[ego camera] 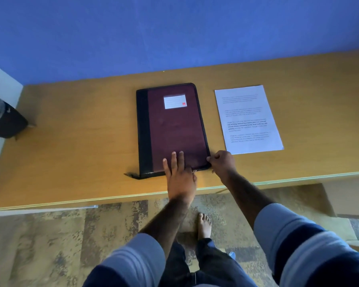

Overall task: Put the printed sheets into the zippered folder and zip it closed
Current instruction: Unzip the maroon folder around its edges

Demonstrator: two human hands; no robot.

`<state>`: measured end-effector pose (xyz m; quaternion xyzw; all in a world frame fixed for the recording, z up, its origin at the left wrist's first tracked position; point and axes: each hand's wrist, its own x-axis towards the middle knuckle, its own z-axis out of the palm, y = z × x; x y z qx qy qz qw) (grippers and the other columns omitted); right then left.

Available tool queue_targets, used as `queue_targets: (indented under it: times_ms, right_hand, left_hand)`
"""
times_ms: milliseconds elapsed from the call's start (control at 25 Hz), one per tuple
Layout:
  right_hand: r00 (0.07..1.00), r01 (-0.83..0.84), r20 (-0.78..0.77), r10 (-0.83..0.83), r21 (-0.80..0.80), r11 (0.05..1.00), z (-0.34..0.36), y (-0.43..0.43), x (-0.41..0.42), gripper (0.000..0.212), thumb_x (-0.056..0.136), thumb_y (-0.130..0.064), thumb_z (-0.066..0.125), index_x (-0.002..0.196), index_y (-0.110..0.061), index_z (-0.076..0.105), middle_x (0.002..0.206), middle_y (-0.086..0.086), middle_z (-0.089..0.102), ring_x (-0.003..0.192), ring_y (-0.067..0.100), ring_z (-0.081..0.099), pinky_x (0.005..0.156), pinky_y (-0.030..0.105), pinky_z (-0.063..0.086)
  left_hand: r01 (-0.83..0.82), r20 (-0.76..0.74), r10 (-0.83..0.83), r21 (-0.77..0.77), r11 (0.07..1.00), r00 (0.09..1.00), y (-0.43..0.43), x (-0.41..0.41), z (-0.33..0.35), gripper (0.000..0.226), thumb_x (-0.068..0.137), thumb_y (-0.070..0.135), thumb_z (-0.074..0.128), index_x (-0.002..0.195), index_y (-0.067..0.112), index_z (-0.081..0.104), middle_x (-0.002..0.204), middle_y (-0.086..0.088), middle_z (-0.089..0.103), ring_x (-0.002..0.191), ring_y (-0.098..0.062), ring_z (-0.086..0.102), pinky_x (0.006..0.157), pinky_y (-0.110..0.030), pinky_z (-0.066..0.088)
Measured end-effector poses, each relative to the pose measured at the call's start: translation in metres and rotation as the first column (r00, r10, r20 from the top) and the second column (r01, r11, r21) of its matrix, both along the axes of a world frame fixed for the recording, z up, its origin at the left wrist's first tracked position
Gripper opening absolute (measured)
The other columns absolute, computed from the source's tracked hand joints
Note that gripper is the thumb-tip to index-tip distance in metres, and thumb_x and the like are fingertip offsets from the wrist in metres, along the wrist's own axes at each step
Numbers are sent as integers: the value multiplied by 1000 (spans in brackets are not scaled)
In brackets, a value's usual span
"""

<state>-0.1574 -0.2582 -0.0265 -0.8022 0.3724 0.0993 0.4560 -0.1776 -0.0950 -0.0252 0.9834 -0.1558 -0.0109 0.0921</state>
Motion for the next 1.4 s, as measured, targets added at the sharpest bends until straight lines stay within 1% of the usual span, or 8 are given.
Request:
queue_targets:
  times_ms: [200,360,600,720,1040,1200,1280,1400]
  right_hand:
    - [1000,16,-4,-16,42,999,3,-3,2,20,88,-19,73,73,-9,64,66,10,69,60,27,68,56,37,54]
    - [999,43,-3,-43,59,997,5,-2,3,23,88,-15,73,69,-9,62,61,10,68,56,29,67,59,40,57]
    - [997,78,-11,-78,97,992,8,-2,3,15,88,-11,72,77,-4,65,71,15,72,73,35,74,73,55,63]
    - [994,107,-16,-106,107,988,11,1,2,14,88,-9,73,78,-4,64,73,12,69,69,31,71,70,54,63]
    - [989,145,-37,-142,102,984,18,7,2,16,91,-9,71,79,-4,62,82,20,72,67,29,71,58,37,60]
    - [989,148,-21,-147,162,976,27,14,-3,14,93,-8,69,82,-2,62,85,21,71,69,29,72,61,38,60]
    - [989,140,22,-146,181,973,39,18,-6,15,93,-7,68,81,-1,61,84,22,70,67,25,71,62,39,61]
    - [980,116,134,-144,194,974,71,27,-8,17,94,-6,67,80,0,59,85,26,68,71,26,70,56,32,59]
  left_hand:
    - [85,33,-88,89,992,996,41,13,4,19,91,37,57,88,24,71,159,-6,40,153,-29,24,125,-59,6]
    - [47,1,-47,91,995,999,63,10,5,19,91,33,55,94,21,70,157,-6,43,152,-27,28,125,-58,5]
    - [-46,-17,48,138,989,999,132,14,4,23,94,33,53,98,18,69,160,-10,39,151,-30,29,124,-56,3]
    - [-43,-36,50,176,983,998,169,19,5,26,94,32,51,105,18,70,159,-8,41,151,-30,31,125,-57,3]
    - [-34,-79,46,147,989,996,214,27,4,16,94,30,57,87,18,65,153,-5,50,148,-29,36,125,-58,7]
    - [-92,-141,109,119,989,984,216,35,5,27,99,36,52,107,16,68,156,-5,45,150,-26,31,126,-53,5]
    - [-174,-154,178,38,984,972,213,37,7,37,101,39,50,121,12,64,154,-9,46,147,-28,35,126,-53,10]
    - [-222,-129,199,-192,956,971,203,47,21,36,100,39,54,122,11,58,147,-11,49,141,-29,41,123,-51,22]
